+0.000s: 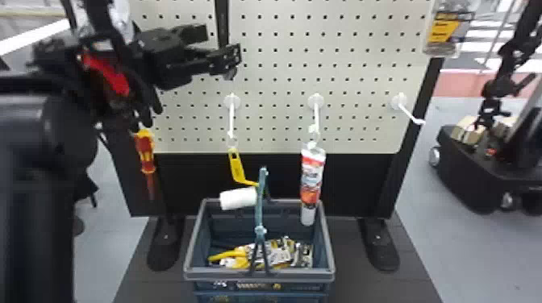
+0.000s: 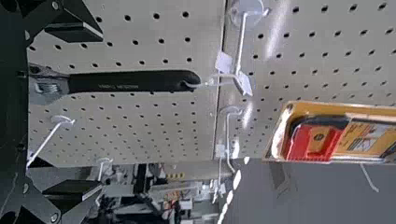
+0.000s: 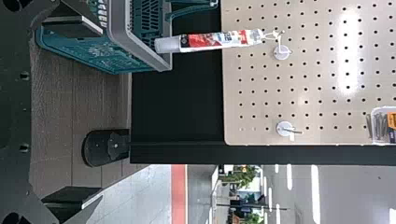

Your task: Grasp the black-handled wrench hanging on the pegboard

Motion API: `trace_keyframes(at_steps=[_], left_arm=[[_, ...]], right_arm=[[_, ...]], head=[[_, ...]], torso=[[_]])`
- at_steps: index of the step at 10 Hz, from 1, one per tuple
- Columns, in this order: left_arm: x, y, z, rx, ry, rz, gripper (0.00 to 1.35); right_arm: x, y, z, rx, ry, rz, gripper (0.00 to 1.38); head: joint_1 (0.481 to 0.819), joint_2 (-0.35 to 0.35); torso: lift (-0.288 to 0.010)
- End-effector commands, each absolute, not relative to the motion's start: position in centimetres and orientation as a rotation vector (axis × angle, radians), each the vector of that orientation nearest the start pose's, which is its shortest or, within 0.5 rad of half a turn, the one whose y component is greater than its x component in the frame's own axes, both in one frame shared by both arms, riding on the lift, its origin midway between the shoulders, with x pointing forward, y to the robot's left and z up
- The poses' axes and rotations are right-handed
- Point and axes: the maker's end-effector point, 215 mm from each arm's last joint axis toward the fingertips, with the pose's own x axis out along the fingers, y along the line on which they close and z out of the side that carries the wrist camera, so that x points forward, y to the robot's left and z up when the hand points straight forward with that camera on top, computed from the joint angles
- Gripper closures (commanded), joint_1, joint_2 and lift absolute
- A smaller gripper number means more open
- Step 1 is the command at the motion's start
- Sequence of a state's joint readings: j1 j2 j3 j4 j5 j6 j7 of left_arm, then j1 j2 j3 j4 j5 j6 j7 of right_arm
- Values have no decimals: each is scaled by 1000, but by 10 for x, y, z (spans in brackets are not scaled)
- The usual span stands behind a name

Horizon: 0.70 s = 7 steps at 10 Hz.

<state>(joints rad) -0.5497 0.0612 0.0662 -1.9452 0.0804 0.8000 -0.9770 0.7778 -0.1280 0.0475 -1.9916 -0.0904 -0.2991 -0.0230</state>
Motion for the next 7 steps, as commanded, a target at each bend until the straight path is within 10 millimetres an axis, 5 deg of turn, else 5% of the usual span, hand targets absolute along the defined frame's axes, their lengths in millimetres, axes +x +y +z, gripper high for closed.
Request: trace_keyframes(at_steps=[1, 4, 7], left_arm=[[602, 83, -20, 98, -79, -985, 182], [603, 66, -32, 180, 13, -1132, 213], [610, 82, -13, 187, -26, -1106, 854]], right_arm=[[344, -220, -386, 24, 61, 70, 102], [343, -221, -391, 25, 70, 69, 102], [343, -221, -391, 24, 71, 70, 102]], head=[[549, 0], [549, 0], [549, 0]], torso=[[-100], [-100], [-100]])
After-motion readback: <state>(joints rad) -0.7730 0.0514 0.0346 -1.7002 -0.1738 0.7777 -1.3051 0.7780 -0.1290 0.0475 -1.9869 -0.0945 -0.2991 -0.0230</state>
